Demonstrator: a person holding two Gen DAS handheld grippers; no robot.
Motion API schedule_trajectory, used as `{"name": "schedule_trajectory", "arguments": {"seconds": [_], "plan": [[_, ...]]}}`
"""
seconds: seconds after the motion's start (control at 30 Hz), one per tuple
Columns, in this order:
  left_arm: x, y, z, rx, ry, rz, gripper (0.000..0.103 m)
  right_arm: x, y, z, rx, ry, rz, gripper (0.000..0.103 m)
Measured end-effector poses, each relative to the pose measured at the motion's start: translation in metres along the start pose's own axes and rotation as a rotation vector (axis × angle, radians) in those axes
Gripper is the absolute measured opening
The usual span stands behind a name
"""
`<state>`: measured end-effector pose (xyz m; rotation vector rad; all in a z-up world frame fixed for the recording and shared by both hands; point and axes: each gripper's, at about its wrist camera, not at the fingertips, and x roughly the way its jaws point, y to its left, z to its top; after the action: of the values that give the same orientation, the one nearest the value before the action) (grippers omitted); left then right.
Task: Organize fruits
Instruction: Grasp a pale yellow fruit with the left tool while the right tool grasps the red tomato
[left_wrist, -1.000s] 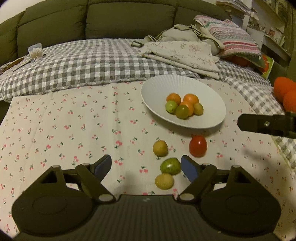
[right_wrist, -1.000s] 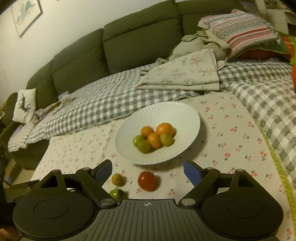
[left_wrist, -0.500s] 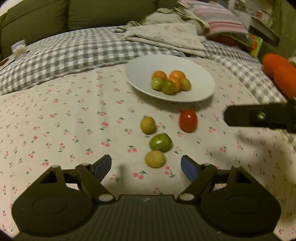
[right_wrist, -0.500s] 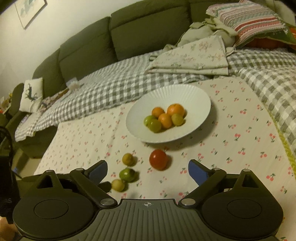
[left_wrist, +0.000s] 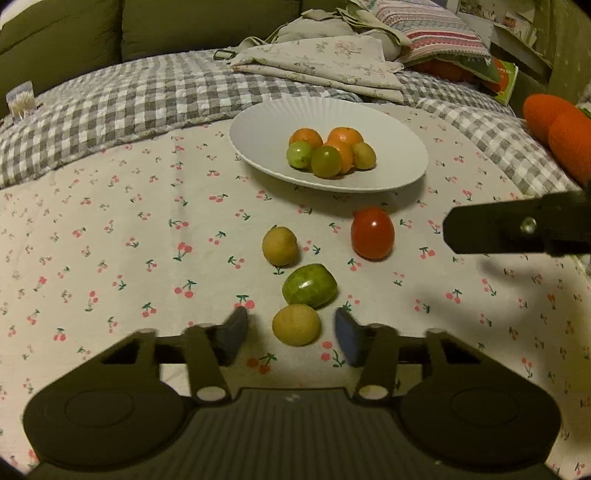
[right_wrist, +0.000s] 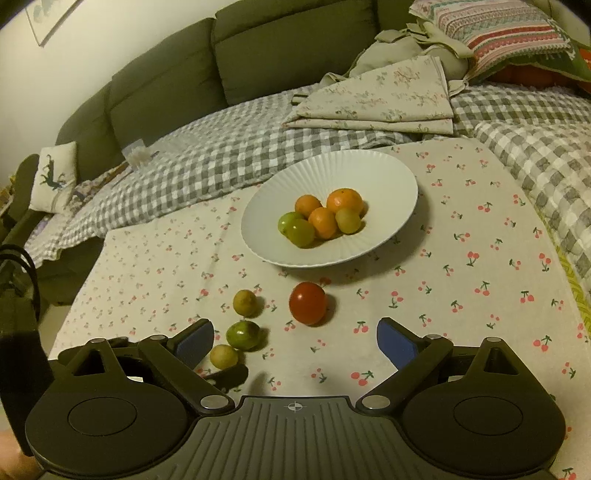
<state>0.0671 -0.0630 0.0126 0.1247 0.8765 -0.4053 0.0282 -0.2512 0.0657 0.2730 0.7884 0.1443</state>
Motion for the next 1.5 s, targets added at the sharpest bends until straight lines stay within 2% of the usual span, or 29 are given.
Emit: {"name": "schedule_trajectory", "arguments": {"seconds": [0.03,0.13,0.5,0.73,0.93,1.03,1.1,1.2,1.5], "plan": [[0.002,0.001,0.000,-0.001,0.007,-0.001,0.032,0.002,-0.001,0.000,0.003,0.001,-0.006,0.097],[0.000,0.002,-0.001,-0.010,0.008,-0.002,0.026,0.007,-0.005,0.000,0.014,0.009,-0.016,0.097],[-0.018,0.018,0.001,-0.103,0.018,0.064,0.026,0.033,-0.010,0.002,0.033,0.024,-0.059,0.096],[-0.022,0.024,0.004,-0.140,0.010,0.109,0.026,0.057,-0.001,0.005,-0.013,0.010,-0.090,0.092],[-0.020,0.025,0.005,-0.149,0.016,0.123,0.026,0.077,0.007,0.003,-0.063,0.027,-0.102,0.070],[-0.020,0.025,0.005,-0.150,0.016,0.123,0.026,0.084,0.010,0.003,-0.081,0.032,-0.116,0.056],[-0.020,0.026,0.006,-0.149,0.014,0.123,0.026,0.087,0.011,0.003,-0.084,0.034,-0.118,0.042],[-0.021,0.025,0.006,-0.144,0.008,0.125,0.026,0.086,0.013,0.002,-0.093,0.033,-0.110,0.031],[-0.025,0.024,0.006,-0.144,-0.005,0.127,0.026,0.071,0.014,0.007,-0.056,0.029,-0.092,0.031]]}}
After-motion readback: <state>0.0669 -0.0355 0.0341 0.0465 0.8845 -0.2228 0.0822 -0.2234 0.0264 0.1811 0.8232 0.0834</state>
